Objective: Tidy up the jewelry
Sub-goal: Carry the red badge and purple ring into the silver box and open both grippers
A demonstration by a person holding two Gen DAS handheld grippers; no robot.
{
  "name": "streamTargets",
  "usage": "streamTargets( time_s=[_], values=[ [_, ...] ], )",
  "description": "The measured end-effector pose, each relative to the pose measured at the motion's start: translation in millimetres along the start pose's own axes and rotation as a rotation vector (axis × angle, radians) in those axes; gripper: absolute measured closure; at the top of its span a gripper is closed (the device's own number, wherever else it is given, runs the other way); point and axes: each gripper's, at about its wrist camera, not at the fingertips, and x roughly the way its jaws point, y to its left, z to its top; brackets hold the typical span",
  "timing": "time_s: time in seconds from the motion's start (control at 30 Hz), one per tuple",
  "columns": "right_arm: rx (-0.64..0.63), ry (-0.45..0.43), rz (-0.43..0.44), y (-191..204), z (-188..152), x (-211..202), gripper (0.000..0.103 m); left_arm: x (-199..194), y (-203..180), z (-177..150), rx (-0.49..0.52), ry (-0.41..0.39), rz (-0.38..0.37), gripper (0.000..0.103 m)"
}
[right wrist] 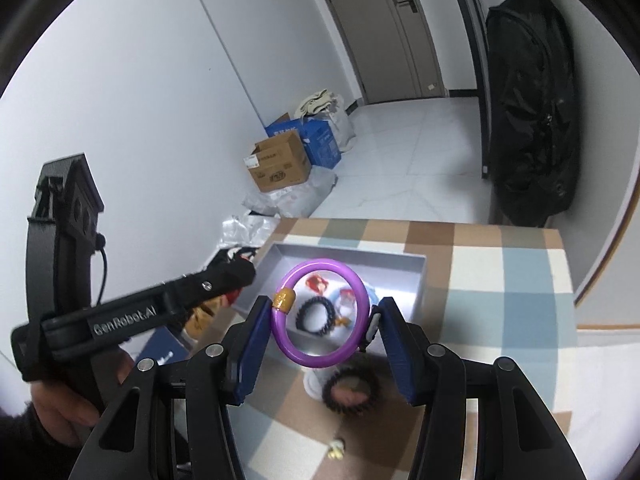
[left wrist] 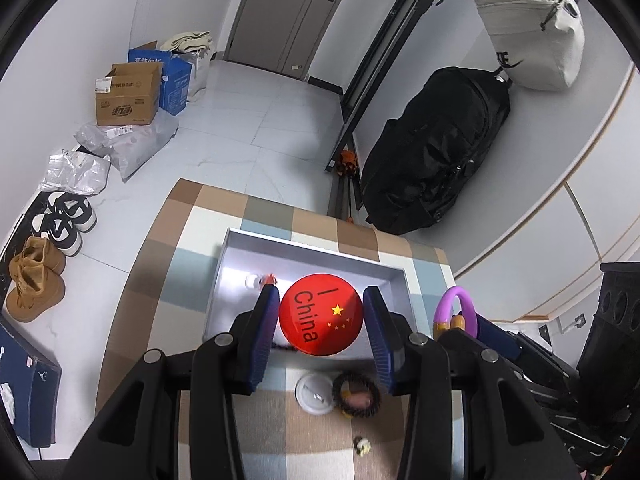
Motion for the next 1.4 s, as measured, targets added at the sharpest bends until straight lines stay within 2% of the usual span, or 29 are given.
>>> streamTargets(
  time_s=[0.2,0.4,0.7,0.8,0.93,1.17,1.2,1.23,1.3,1.4],
  values=[
    [-0.001,0.006,0.016,-3,17,17,0.050,16,2,10,-0.003,0.031,0.014,0.066],
    [-0.026,0.001,-0.003,-8,29,29,0.050,31,2,16,0.000,0.064,0.019,0.066],
    [0.045,0.059,0.000,-31,32,51,0.050,49,7,19,-0.019,0.117,0.039,0.066],
    [0.022,0.060,-0.031,-31,34,53,0.050,52,8,20,-0.027,0.124,0.046,0.066],
    [0.030,0.075,-0.016,-32,34,55,0.050,56,7,20,-0.030,0.133,0.044,0.066],
    [0.079,0.096,-0.021,-40,33,60,0.045,62,4,21,-0.035,0.175,0.009,0.065],
    [0.090,0.092,-0.017,-42,33,59,0.042,61,3,21,-0.027,0.176,0.007,0.064],
    [0.101,0.084,-0.017,-44,34,57,0.034,59,3,21,-0.025,0.170,0.004,0.062],
    [0.118,0.054,-0.018,-48,36,50,0.025,57,4,21,-0.029,0.156,-0.001,0.041],
    [0.134,0.032,-0.017,-52,36,44,0.022,53,7,22,-0.053,0.143,-0.013,0.039]
  ],
)
